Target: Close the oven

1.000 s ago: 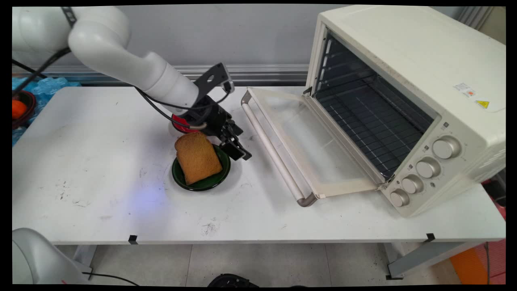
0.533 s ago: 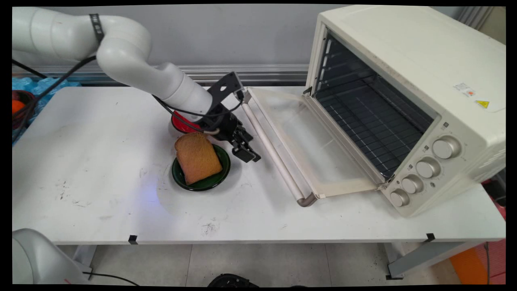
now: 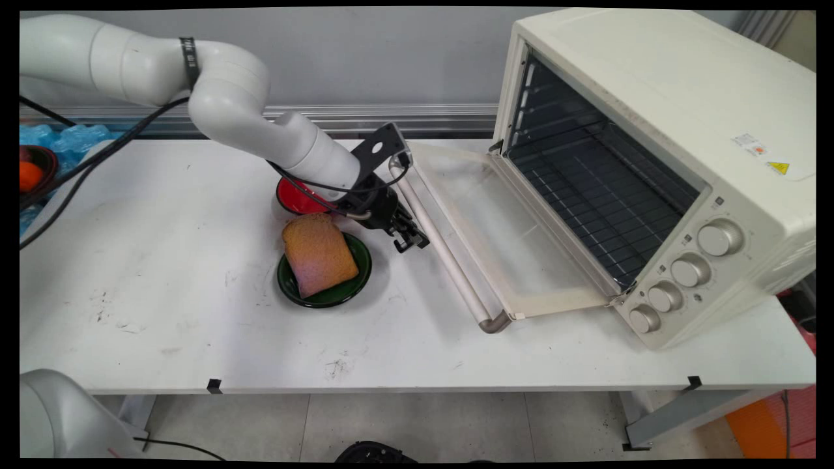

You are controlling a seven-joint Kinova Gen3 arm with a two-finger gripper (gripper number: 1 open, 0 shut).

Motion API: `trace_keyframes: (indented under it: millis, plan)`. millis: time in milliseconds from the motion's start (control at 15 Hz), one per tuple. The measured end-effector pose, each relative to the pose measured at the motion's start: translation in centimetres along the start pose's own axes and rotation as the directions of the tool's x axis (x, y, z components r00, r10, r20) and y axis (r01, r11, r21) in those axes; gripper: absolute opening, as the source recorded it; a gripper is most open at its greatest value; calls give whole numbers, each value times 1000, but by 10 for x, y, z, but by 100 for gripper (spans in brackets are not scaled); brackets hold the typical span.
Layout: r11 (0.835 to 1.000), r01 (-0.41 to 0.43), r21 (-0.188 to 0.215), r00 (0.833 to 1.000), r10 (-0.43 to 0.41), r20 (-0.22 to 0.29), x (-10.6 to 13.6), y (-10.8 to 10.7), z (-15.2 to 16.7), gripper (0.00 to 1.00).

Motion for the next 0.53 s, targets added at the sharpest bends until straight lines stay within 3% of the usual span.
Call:
trace_keyframes:
  millis: [533]
  plan:
    - [1000,7,12,999,-6,-34,8,-5,14,0]
